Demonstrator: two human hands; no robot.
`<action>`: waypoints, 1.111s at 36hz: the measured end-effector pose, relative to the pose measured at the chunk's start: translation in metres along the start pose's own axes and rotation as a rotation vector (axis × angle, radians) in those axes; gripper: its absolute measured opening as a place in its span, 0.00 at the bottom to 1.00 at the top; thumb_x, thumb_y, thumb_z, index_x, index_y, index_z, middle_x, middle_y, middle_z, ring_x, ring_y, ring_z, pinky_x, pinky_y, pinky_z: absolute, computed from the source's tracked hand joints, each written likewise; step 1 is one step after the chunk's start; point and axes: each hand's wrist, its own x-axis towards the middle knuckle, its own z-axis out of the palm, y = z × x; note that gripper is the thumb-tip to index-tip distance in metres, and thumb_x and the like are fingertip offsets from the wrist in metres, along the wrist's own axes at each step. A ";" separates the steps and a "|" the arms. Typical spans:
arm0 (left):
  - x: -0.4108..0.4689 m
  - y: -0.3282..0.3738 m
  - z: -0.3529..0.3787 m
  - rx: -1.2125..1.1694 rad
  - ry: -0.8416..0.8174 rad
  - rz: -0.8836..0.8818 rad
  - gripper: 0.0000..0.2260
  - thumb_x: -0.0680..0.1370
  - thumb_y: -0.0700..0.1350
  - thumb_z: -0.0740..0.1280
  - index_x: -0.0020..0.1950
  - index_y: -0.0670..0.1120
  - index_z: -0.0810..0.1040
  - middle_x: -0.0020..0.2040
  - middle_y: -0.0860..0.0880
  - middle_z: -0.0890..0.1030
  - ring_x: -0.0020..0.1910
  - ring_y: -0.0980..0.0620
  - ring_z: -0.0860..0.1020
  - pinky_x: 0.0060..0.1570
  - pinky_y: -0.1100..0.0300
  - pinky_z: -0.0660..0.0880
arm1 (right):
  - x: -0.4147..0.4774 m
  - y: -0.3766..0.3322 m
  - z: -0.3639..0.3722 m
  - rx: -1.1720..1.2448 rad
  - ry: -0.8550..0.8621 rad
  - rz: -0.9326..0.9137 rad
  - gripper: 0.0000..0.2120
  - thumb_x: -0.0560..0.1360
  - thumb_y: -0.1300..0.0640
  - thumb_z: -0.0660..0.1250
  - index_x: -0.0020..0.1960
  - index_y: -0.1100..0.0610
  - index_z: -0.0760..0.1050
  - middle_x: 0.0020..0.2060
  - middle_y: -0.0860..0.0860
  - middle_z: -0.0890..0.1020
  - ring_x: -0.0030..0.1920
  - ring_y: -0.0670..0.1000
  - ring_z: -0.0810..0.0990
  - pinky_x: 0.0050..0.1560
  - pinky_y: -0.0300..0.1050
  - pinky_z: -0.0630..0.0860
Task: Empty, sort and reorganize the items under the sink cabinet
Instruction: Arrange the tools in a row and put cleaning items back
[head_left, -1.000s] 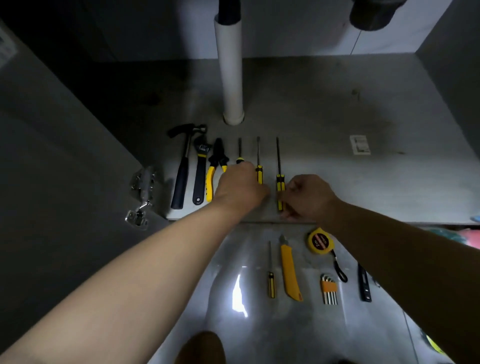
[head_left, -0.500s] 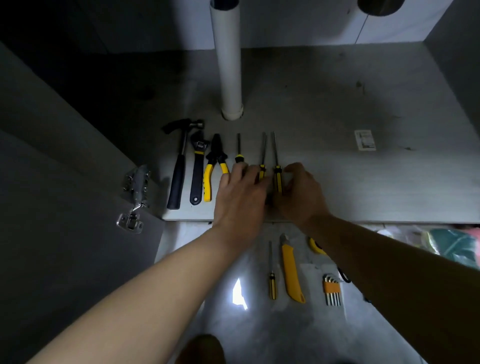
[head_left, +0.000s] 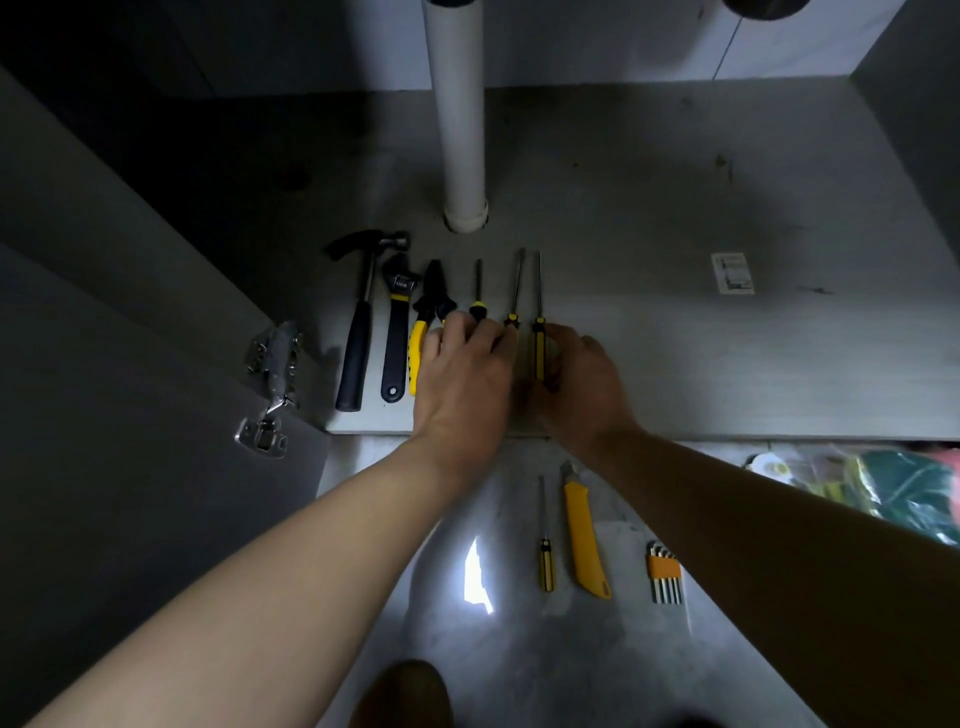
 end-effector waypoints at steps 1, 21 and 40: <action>0.000 0.000 0.000 -0.011 0.001 0.004 0.26 0.77 0.40 0.65 0.75 0.50 0.70 0.67 0.51 0.75 0.68 0.42 0.67 0.63 0.52 0.63 | 0.001 0.000 0.001 -0.002 0.004 -0.004 0.26 0.72 0.63 0.68 0.70 0.55 0.71 0.54 0.58 0.75 0.50 0.61 0.77 0.51 0.50 0.75; -0.003 -0.009 0.006 0.015 0.023 0.006 0.23 0.74 0.42 0.71 0.69 0.52 0.74 0.64 0.53 0.76 0.65 0.43 0.68 0.63 0.52 0.64 | -0.009 0.009 -0.007 0.028 -0.045 -0.024 0.32 0.72 0.61 0.68 0.74 0.53 0.65 0.53 0.55 0.74 0.50 0.58 0.77 0.51 0.50 0.76; -0.133 0.043 0.066 -0.526 -0.689 0.083 0.19 0.80 0.50 0.65 0.71 0.58 0.69 0.61 0.48 0.71 0.56 0.44 0.77 0.57 0.50 0.77 | -0.134 0.100 0.008 -0.350 -0.453 0.276 0.21 0.76 0.48 0.66 0.62 0.58 0.63 0.55 0.57 0.73 0.53 0.61 0.79 0.45 0.51 0.76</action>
